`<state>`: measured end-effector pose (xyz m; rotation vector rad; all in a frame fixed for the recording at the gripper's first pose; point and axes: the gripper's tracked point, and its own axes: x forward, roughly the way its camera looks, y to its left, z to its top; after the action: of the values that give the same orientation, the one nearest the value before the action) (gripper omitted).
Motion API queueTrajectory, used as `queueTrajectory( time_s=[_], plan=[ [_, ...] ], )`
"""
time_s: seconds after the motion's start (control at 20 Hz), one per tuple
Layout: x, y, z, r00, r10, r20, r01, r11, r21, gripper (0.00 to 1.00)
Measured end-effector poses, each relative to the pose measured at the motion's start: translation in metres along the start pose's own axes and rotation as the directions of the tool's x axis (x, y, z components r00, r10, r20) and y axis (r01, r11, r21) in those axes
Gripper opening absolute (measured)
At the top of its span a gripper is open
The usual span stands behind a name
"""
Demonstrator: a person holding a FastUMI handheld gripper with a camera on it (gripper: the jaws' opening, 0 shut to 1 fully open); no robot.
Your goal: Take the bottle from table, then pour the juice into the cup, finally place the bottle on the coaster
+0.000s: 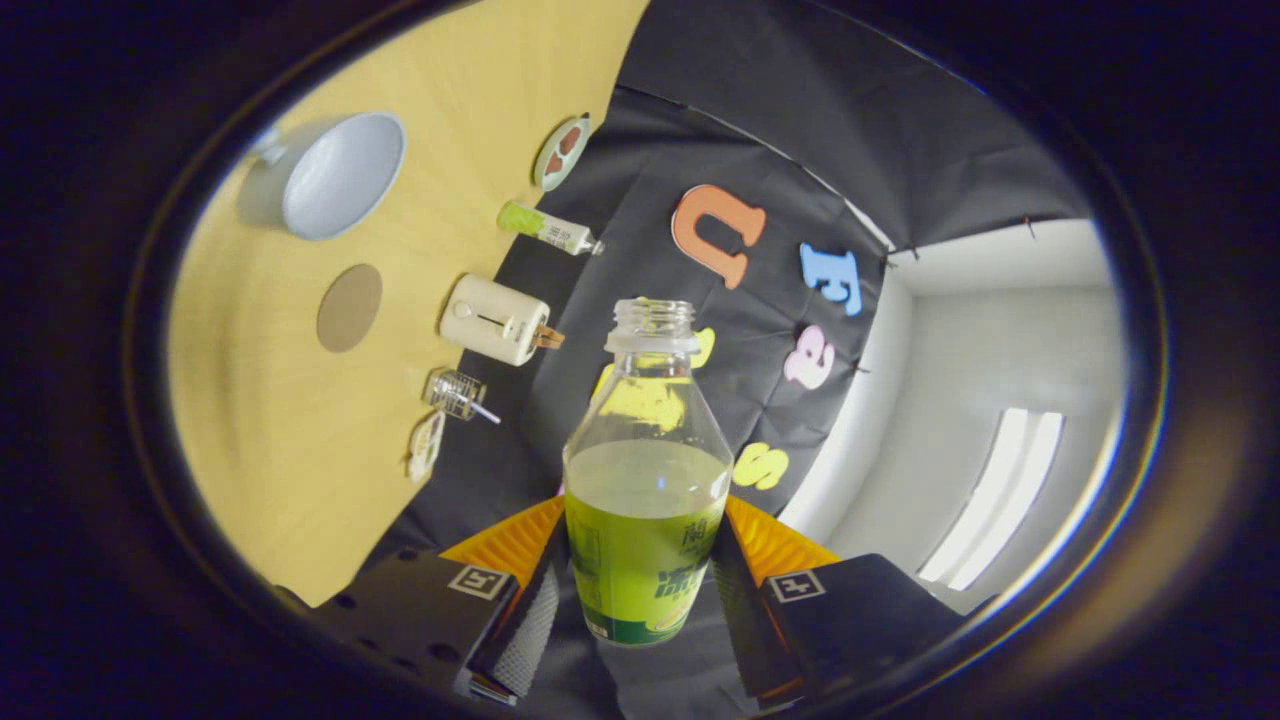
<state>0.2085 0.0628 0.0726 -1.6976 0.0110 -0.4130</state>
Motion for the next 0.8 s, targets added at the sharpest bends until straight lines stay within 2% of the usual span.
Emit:
queueTrajectory(
  time_s=[0.1,0.2,0.3,0.45,0.6,0.8],
  plan=[
    [0.003,0.009,-0.002,0.997,0.072,-0.030,-0.068,0.989,0.128,0.79],
    [0.003,0.012,0.002,0.993,0.112,-0.030,-0.100,0.958,0.267,0.79],
    [0.006,0.024,0.008,0.982,0.185,-0.026,-0.158,0.897,0.413,0.79],
    [0.011,0.032,0.020,0.965,0.261,0.015,-0.220,0.779,0.587,0.79],
    [0.013,0.039,0.037,0.943,0.324,0.078,-0.272,0.610,0.744,0.79],
    [0.020,0.047,0.056,0.919,0.354,0.175,-0.298,0.329,0.896,0.79]
  ],
)
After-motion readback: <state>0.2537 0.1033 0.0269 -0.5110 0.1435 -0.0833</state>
